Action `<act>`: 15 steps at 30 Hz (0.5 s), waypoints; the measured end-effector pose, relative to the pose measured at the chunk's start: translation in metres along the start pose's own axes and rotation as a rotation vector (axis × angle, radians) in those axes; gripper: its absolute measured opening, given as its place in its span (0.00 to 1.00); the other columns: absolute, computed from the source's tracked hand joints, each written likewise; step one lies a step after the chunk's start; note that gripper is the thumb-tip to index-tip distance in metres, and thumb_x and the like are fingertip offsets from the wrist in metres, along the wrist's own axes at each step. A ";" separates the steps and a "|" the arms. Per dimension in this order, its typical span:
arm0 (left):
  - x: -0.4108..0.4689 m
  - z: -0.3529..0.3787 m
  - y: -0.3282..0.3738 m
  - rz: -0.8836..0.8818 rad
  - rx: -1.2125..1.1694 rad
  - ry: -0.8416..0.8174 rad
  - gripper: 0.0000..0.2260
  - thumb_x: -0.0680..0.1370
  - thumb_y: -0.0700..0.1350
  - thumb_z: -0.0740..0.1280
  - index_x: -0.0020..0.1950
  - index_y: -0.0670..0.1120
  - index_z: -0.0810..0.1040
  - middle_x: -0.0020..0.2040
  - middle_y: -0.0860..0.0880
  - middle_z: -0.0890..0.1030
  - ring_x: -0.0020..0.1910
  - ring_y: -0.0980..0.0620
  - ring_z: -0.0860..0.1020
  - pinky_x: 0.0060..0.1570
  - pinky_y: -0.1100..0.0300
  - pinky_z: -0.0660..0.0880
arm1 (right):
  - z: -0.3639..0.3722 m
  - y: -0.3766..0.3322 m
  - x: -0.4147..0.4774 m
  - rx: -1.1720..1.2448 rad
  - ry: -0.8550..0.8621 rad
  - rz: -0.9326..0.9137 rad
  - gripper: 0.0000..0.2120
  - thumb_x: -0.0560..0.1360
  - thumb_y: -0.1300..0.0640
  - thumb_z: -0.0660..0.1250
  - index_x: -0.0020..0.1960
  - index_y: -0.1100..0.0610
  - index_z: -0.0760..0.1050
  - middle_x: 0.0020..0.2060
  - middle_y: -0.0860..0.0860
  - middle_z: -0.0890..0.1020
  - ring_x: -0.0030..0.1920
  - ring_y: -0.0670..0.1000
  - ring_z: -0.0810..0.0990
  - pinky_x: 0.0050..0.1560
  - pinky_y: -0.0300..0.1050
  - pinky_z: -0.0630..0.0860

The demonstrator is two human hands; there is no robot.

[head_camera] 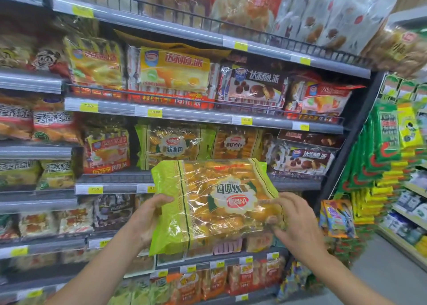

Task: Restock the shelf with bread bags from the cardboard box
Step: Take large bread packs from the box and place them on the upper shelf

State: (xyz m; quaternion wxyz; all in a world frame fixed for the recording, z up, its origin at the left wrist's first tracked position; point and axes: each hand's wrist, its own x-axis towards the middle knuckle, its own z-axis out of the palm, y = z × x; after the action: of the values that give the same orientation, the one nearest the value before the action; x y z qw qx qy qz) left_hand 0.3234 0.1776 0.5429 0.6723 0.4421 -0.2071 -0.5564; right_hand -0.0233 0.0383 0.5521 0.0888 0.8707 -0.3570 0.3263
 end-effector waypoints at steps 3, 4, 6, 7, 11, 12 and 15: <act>0.003 0.004 0.002 0.052 -0.081 -0.037 0.13 0.64 0.39 0.73 0.45 0.44 0.73 0.43 0.43 0.77 0.39 0.41 0.78 0.42 0.46 0.80 | 0.006 -0.018 0.004 0.374 0.007 0.637 0.43 0.72 0.49 0.76 0.79 0.51 0.55 0.75 0.48 0.62 0.75 0.52 0.62 0.71 0.57 0.67; 0.004 0.005 0.003 0.071 -0.106 -0.054 0.16 0.62 0.40 0.74 0.46 0.43 0.75 0.44 0.42 0.78 0.41 0.41 0.78 0.46 0.43 0.80 | 0.007 -0.024 0.006 0.611 -0.050 0.809 0.43 0.74 0.48 0.74 0.80 0.51 0.54 0.77 0.49 0.61 0.75 0.54 0.62 0.71 0.58 0.67; 0.006 0.013 0.003 0.108 -0.143 -0.072 0.18 0.60 0.42 0.76 0.48 0.43 0.78 0.47 0.40 0.79 0.44 0.40 0.79 0.54 0.37 0.77 | 0.012 -0.037 0.009 1.242 -0.157 0.992 0.37 0.73 0.44 0.71 0.77 0.48 0.61 0.74 0.54 0.69 0.71 0.58 0.71 0.68 0.61 0.71; 0.005 0.020 0.002 0.130 -0.169 -0.074 0.13 0.62 0.41 0.74 0.45 0.43 0.79 0.45 0.41 0.80 0.41 0.41 0.80 0.52 0.38 0.78 | 0.011 -0.048 0.010 1.534 -0.181 1.016 0.31 0.72 0.41 0.68 0.73 0.45 0.66 0.69 0.54 0.74 0.68 0.59 0.74 0.66 0.63 0.72; -0.004 0.041 -0.003 0.182 -0.247 -0.118 0.11 0.60 0.39 0.75 0.39 0.43 0.78 0.38 0.43 0.80 0.35 0.43 0.81 0.42 0.46 0.80 | 0.003 -0.090 0.035 1.876 -0.172 0.808 0.24 0.76 0.40 0.62 0.70 0.46 0.70 0.64 0.57 0.79 0.65 0.61 0.78 0.64 0.64 0.74; -0.004 0.041 -0.005 0.183 -0.255 -0.125 0.12 0.60 0.38 0.75 0.41 0.43 0.79 0.39 0.43 0.80 0.37 0.43 0.81 0.44 0.45 0.80 | 0.003 -0.094 0.044 1.852 -0.151 0.784 0.24 0.76 0.43 0.65 0.70 0.47 0.70 0.64 0.57 0.80 0.64 0.59 0.78 0.63 0.62 0.75; -0.006 0.036 -0.007 0.166 -0.186 -0.174 0.11 0.63 0.37 0.78 0.44 0.42 0.85 0.47 0.40 0.83 0.45 0.41 0.83 0.48 0.42 0.80 | 0.000 -0.098 0.069 1.810 -0.017 0.804 0.26 0.74 0.56 0.73 0.69 0.47 0.70 0.62 0.52 0.83 0.63 0.56 0.80 0.64 0.61 0.74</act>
State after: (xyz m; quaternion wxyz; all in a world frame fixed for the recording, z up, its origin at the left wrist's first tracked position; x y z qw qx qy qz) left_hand 0.2901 0.1700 0.5576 0.7335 0.3093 -0.2483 -0.5520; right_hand 0.0803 0.0713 0.6035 -0.7301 0.4263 -0.2426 0.4757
